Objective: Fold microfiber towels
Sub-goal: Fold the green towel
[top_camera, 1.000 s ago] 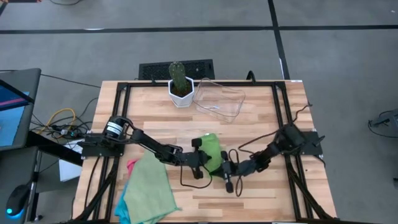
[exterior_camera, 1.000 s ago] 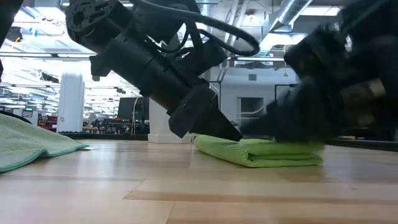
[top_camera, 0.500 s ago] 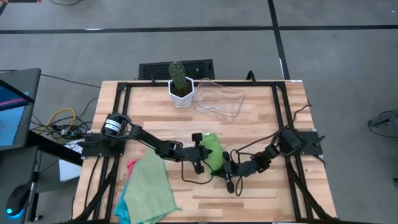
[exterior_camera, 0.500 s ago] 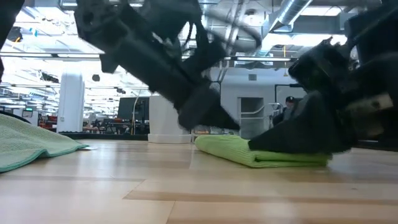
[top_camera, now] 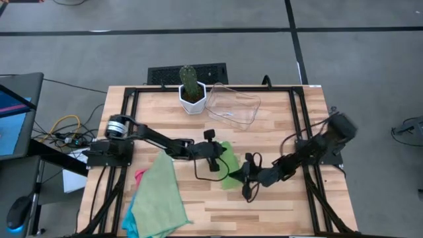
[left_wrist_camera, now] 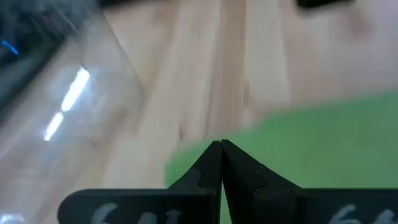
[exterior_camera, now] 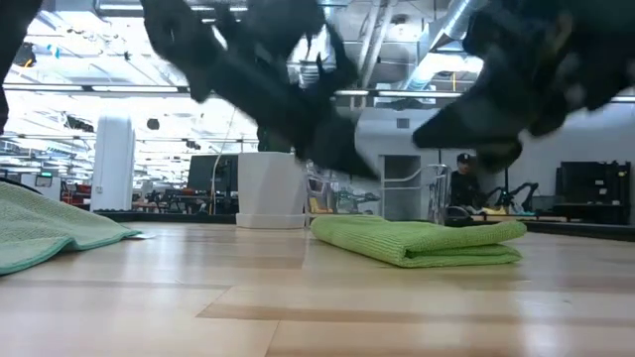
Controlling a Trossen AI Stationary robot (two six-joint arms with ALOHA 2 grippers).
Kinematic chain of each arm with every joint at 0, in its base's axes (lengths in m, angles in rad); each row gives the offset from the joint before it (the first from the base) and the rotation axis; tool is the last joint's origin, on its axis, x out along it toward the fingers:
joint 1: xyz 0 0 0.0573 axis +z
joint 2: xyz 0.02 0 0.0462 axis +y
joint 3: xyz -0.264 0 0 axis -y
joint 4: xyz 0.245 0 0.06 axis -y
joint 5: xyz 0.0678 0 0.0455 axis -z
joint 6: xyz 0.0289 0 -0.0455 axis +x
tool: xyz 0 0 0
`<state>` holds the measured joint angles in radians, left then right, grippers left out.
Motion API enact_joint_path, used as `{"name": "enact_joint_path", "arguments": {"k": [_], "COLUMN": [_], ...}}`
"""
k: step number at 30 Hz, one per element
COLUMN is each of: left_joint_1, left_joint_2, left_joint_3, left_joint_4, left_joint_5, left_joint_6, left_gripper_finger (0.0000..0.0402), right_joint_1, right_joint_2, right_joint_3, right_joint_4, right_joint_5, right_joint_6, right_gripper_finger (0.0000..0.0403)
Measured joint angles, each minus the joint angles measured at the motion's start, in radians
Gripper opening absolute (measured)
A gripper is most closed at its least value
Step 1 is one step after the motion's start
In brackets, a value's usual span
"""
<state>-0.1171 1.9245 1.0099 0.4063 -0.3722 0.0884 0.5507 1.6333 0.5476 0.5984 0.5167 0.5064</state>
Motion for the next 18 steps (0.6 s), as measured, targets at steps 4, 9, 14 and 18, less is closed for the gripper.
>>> {"name": "enact_joint_path", "arguments": {"k": [4,9,14,18], "left_joint_1": [-0.006,0.053,0.177,0.25], "left_joint_2": [-0.123,-0.26,-0.271,-0.22], "left_joint_3": [0.005,0.005,0.004,0.003], "left_joint_4": [-0.018,-0.168,-0.295,-0.34], "left_joint_5": [-0.031,0.07,0.348,0.413], "left_joint_6": [0.036,0.082,-0.128,-0.18], "left_gripper_finger": [0.0,0.0028,0.0098,0.0147], "right_joint_1": [0.008,0.06,0.084,0.077], "right_joint_2": [-0.165,-0.183,-0.143,-0.111], "right_joint_3": [0.1,0.245,0.29,0.291], "right_joint_4": [-0.492,-0.844,-0.883,-0.956], "right_joint_5": [-0.062,-0.082,-0.12,-0.125], "right_joint_6": [0.097,0.06,0.253,0.471], "right_gripper_finger": [0.0077,0.0123,0.0186,0.0224]}}
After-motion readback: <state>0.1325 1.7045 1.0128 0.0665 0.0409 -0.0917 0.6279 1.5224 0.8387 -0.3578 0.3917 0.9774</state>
